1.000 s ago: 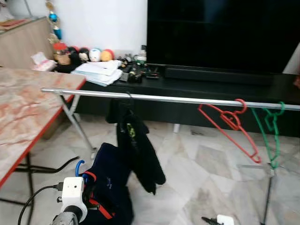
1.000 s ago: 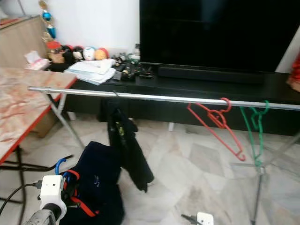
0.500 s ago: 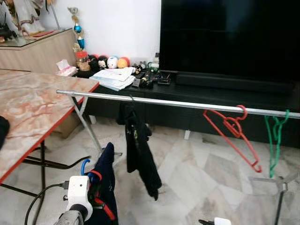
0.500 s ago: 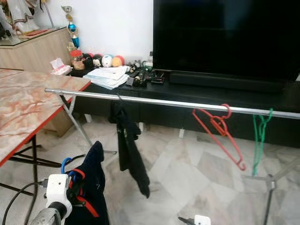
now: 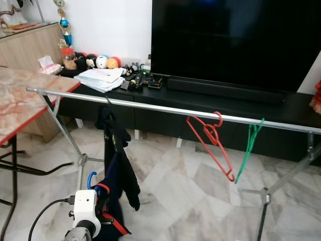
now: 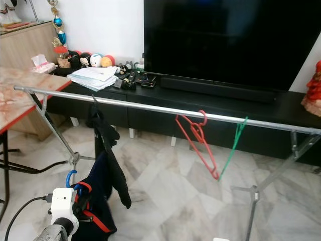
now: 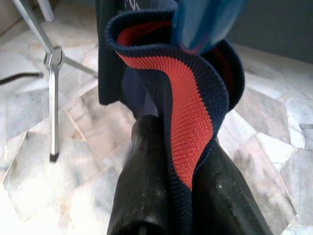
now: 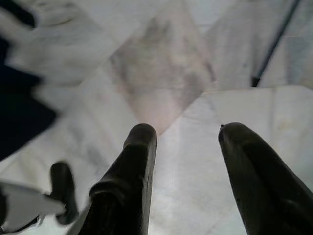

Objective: Hang hanger

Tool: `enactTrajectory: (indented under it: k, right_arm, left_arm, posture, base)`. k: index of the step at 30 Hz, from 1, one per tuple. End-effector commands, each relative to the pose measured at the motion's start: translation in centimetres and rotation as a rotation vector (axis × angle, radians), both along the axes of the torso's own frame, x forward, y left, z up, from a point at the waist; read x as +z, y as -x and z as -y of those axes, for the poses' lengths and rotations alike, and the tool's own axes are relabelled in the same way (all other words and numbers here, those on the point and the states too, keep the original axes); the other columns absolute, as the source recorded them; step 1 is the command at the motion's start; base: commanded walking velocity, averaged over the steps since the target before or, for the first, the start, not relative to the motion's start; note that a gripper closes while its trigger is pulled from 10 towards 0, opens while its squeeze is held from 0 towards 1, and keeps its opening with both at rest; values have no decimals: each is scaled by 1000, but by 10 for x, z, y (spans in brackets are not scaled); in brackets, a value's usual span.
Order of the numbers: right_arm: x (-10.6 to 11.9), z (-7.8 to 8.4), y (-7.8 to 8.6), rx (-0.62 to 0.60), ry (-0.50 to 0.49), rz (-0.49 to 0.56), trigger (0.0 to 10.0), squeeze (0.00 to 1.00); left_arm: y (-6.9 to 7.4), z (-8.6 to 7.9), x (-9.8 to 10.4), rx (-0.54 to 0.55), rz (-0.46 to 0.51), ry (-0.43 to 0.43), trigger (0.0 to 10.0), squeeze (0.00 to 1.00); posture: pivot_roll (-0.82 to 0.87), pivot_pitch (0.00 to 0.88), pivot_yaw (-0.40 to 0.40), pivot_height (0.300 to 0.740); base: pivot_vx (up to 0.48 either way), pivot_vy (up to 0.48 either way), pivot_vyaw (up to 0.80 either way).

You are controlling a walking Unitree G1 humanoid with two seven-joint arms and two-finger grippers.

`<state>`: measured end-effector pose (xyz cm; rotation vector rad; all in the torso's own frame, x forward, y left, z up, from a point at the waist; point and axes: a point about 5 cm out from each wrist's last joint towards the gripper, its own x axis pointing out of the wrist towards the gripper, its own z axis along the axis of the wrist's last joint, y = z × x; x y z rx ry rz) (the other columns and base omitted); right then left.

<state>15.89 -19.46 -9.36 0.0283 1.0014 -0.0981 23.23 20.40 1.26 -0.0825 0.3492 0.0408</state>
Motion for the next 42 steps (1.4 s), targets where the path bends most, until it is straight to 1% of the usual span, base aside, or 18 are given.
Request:
enactTrajectory:
  k: [1,2,4,7,11,15,19,21,23,26,28,32,33,34,35,39,41,42]
  right_arm:
    - [-1,4,4,-2,3,-2,10000,0]
    - [-1,5,5,-2,3,-2,10000,0]
    - [-3,6,13,2,-11,-7,10000,0]
    - [-4,6,16,9,-24,-7,10000,0]
    - [-4,6,17,17,-29,-5,10000,0]
    - [-5,6,21,26,-46,-8,10000,0]
    - [-3,14,18,24,-55,-7,10000,0]
    - [-1,18,14,19,-51,-6,10000,0]
    - [0,19,12,18,-49,-5,10000,0]
    - [3,20,2,17,-43,-1,10000,0]
    - [4,20,0,17,-42,1,10000,0]
    - [7,23,-7,21,-34,3,10000,0]
    - [5,21,-3,25,-36,-3,10000,0]
    - [5,21,-3,25,-36,-3,10000,0]
    - [3,20,1,27,-37,-9,10000,0]
    - [2,19,4,30,-39,-14,10000,0]
    - [2,19,5,32,-40,-16,10000,0]
    - [2,19,5,37,-39,-17,10000,0]
  left_arm:
    - [-8,4,10,-20,56,-9,10000,0]
    - [-9,4,10,-20,56,-9,10000,0]
    - [-11,5,10,-18,51,-31,10000,0]
    - [-10,4,8,0,51,-37,10000,0]
    - [-8,1,8,16,48,-42,10000,0]
    - [-8,-2,10,4,48,-79,10000,0]
    - [-9,-3,12,17,65,-75,10000,0]
    - [-10,-1,13,-2,65,-80,10000,0]
    - [-10,0,13,-8,64,-80,10000,0]
    - [-9,5,11,-46,54,-77,10000,0]
    - [-8,6,11,-56,52,-77,10000,0]
    - [-5,14,6,-137,14,-58,10000,0]
    - [-4,17,5,-169,6,-69,10000,0]
    - [-4,17,5,-169,6,-69,10000,0]
    - [-3,18,5,-180,5,-73,10000,0]
    - [-3,21,5,-210,3,-85,10000,0]
    - [-3,24,5,-252,-1,-105,10000,0]
    - [-3,24,5,-254,4,-116,10000,0]
  posture:
    - [30,0,11,740]
    - [30,0,11,740]
    - [33,0,10,740]
    - [37,0,7,740]
    - [41,0,7,740]
    - [42,0,8,740]
    - [43,0,8,740]
    - [47,0,8,740]
    - [47,0,8,740]
    - [47,1,9,740]
    - [47,1,9,740]
    - [50,6,9,740]
    - [50,9,8,740]
    - [50,9,8,740]
    - [51,12,8,740]
    - [52,14,8,740]
    - [52,16,7,740]
    - [52,16,7,740]
  base:
    - [240,-371,0]
    - [240,-371,0]
    - [120,-120,0]
    - [0,0,0]
    - [0,0,0]
    - [0,0,0]
    - [223,0,0]
    - [349,0,0]
    - [356,0,0]
    - [369,0,0]
    - [368,0,0]
    - [374,0,0]
    - [379,0,0]
    - [379,0,0]
    - [379,0,0]
    - [381,0,0]
    - [375,0,0]
    - [285,0,0]
